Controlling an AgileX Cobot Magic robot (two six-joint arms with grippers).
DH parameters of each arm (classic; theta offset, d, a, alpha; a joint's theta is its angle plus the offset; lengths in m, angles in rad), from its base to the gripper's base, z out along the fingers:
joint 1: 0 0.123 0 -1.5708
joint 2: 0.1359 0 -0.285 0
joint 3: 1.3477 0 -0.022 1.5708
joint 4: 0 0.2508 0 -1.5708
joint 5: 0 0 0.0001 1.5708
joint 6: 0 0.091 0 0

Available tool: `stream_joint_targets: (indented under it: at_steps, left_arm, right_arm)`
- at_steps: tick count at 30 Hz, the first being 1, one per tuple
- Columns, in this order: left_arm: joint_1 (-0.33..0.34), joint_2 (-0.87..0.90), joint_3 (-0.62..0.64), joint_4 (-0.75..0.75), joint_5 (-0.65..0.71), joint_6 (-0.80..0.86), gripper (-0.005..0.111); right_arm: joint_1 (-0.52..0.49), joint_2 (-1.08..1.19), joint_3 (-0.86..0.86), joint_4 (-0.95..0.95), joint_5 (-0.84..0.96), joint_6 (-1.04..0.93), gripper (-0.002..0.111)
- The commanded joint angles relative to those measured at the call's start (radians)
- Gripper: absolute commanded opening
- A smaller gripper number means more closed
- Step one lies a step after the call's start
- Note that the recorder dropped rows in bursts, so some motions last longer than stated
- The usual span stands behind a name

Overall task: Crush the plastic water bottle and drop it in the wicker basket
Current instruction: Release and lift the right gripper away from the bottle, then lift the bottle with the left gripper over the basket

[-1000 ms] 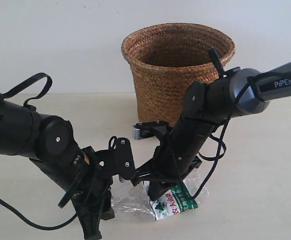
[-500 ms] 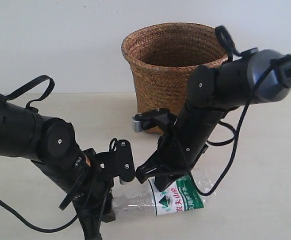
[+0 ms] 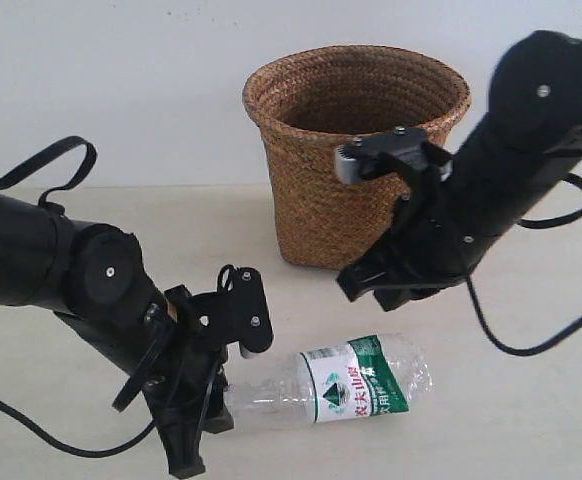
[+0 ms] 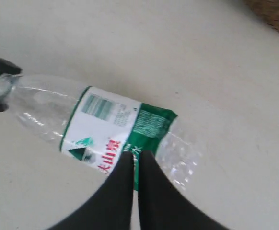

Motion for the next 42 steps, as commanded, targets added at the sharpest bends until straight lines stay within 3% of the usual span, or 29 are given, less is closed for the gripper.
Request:
stream_joint_targets:
  at_steps: [1,7,13,19,21,30,35,42]
  left_arm:
    - [-0.005,-0.068,-0.002,-0.006,0.008,0.004,0.004]
    - [-0.005,-0.177,-0.002,-0.034,0.010,0.000,0.004]
    - [-0.005,-0.241,-0.002,-0.036,0.017,0.000,0.004]
    - [-0.005,-0.310,-0.002,-0.066,0.030,0.000,0.004]
    - [-0.005,-0.336,-0.002,-0.066,0.038,0.000,0.004]
    - [-0.005,-0.496,-0.023,-0.119,-0.012,0.004,0.004]
    - [-0.005,-0.514,-0.133,-0.211,-0.082,0.002,0.004]
    - [-0.004,-0.395,-0.343,-0.273,-0.161,-0.023,0.004]
  right_arm:
    - [-0.096,-0.140,0.189,0.084,-0.222,0.000,0.000]
    - [-0.103,-0.414,0.662,0.139,-0.779,0.110,0.000]
    - [-0.103,-0.568,0.910,0.139,-1.059,0.154,0.000]
    - [-0.103,-0.739,1.103,0.139,-1.228,0.177,0.000]
    - [-0.103,-0.798,1.120,0.139,-1.259,0.202,0.000]
    - [-0.101,-1.029,1.120,0.077,-1.039,0.214,0.000]
    - [-0.101,-1.086,1.120,0.077,-1.007,0.214,0.000]
    - [-0.101,-1.087,1.120,0.077,-1.003,0.221,0.000]
